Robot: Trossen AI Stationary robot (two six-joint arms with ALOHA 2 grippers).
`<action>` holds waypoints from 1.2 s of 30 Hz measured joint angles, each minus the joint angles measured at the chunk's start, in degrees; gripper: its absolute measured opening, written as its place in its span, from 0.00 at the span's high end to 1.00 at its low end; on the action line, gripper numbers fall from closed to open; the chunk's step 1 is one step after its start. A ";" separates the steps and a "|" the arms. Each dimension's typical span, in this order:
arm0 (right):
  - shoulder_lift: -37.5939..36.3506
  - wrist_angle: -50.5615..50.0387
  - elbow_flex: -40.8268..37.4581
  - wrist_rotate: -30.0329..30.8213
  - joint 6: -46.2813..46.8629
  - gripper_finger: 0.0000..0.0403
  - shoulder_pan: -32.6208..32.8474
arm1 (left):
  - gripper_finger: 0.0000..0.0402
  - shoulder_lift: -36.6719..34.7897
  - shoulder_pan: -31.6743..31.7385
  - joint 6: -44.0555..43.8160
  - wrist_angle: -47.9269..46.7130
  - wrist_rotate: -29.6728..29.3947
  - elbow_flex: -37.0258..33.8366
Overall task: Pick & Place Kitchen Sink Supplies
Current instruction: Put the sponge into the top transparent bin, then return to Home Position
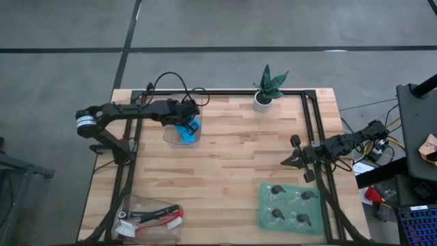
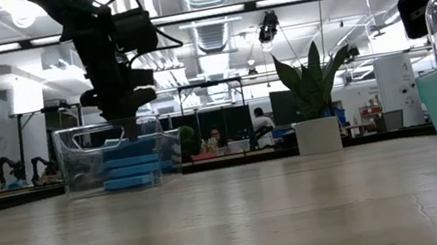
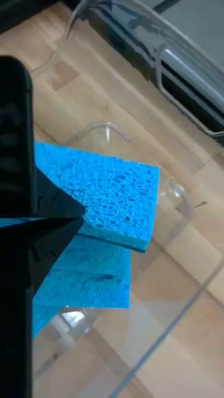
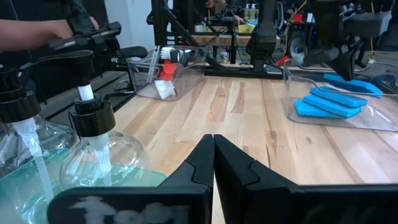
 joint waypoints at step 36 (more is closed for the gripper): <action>-0.02 -0.02 0.00 0.02 0.00 0.98 0.00 | 1.00 -42.99 -19.12 10.61 55.85 23.07 -40.27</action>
